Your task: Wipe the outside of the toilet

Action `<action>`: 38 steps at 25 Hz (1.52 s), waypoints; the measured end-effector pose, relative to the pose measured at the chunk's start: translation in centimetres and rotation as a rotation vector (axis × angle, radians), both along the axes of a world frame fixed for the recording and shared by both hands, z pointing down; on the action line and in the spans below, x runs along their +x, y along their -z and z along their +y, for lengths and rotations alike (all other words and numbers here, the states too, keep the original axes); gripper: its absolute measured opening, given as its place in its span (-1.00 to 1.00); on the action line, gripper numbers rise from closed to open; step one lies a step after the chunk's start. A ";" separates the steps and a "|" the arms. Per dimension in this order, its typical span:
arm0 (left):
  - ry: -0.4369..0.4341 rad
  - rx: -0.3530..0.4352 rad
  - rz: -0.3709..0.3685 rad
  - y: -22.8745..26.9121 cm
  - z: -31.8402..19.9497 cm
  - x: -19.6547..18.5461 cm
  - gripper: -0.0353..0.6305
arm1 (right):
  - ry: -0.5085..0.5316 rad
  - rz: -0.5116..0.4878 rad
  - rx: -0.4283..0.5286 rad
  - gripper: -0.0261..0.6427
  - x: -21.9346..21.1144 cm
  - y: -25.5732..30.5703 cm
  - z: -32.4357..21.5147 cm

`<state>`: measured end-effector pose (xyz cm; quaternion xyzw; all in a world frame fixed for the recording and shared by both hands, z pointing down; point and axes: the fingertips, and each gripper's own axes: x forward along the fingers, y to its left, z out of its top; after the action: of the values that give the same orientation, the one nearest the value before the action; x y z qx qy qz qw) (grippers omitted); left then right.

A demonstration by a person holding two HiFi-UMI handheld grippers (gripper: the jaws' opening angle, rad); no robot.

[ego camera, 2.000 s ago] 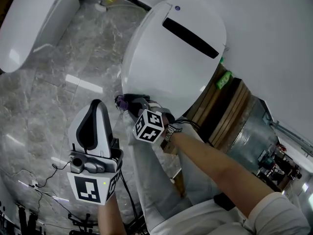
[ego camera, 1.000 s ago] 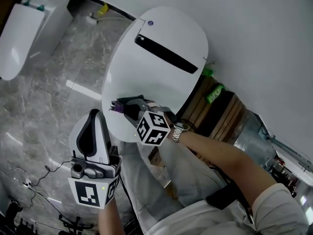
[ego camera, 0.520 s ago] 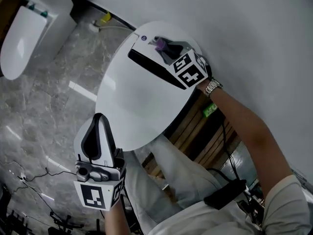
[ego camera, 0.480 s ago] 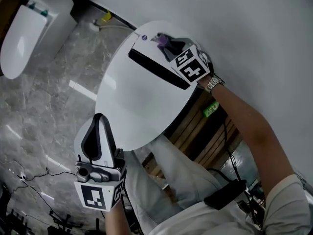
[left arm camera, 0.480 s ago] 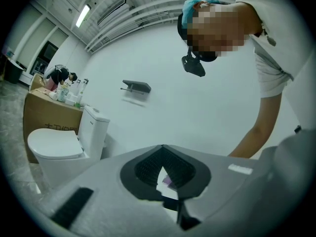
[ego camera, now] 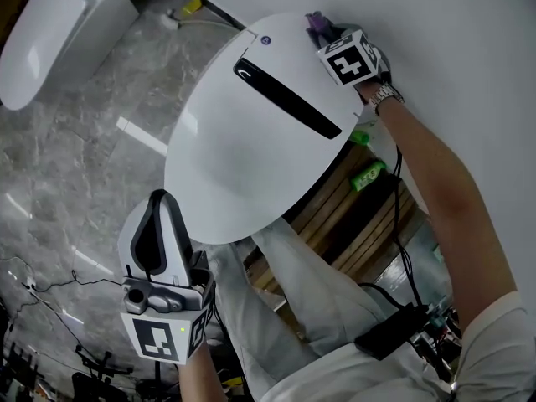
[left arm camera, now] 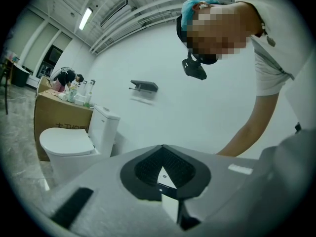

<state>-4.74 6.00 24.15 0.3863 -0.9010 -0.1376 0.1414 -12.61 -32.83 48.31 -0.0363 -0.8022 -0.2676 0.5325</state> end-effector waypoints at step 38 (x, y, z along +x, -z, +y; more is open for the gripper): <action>-0.069 0.059 0.032 -1.6 19.7 10.7 -0.88 | 0.201 0.117 -0.192 -0.67 17.8 -6.3 38.3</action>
<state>5.96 25.66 25.72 0.4188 -0.8803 -0.1655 0.1490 5.22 5.46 54.59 -0.1828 -0.7841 -0.2390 0.5428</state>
